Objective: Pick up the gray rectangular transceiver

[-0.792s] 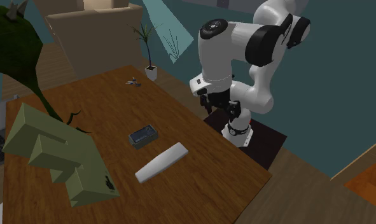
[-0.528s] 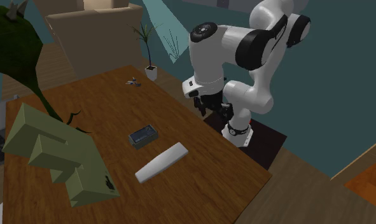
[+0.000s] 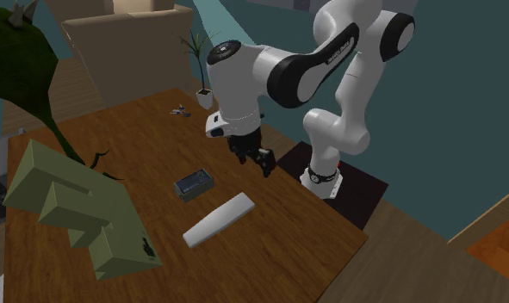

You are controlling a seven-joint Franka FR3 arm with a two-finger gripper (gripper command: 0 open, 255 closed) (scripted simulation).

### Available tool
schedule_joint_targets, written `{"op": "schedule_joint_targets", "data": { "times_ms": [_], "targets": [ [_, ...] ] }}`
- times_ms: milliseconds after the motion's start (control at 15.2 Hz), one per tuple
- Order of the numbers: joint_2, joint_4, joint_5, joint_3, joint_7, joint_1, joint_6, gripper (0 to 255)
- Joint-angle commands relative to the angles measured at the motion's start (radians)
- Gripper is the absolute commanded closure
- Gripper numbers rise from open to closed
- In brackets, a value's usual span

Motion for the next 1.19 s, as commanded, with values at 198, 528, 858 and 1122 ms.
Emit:
{"op": "schedule_joint_targets", "data": {
  "times_ms": [198,528,858,1122],
  "targets": [
    [0.155,0.115,0.0,-0.055,-0.035,-0.028,0.068,0],
    [0.314,0.251,0.023,-0.105,-0.073,-0.055,0.115,0],
    [0.477,0.413,0.068,-0.148,-0.114,-0.087,0.136,0],
    [0.498,0.395,0.075,-0.15,-0.121,-0.091,0.176,0]
  ]
}}
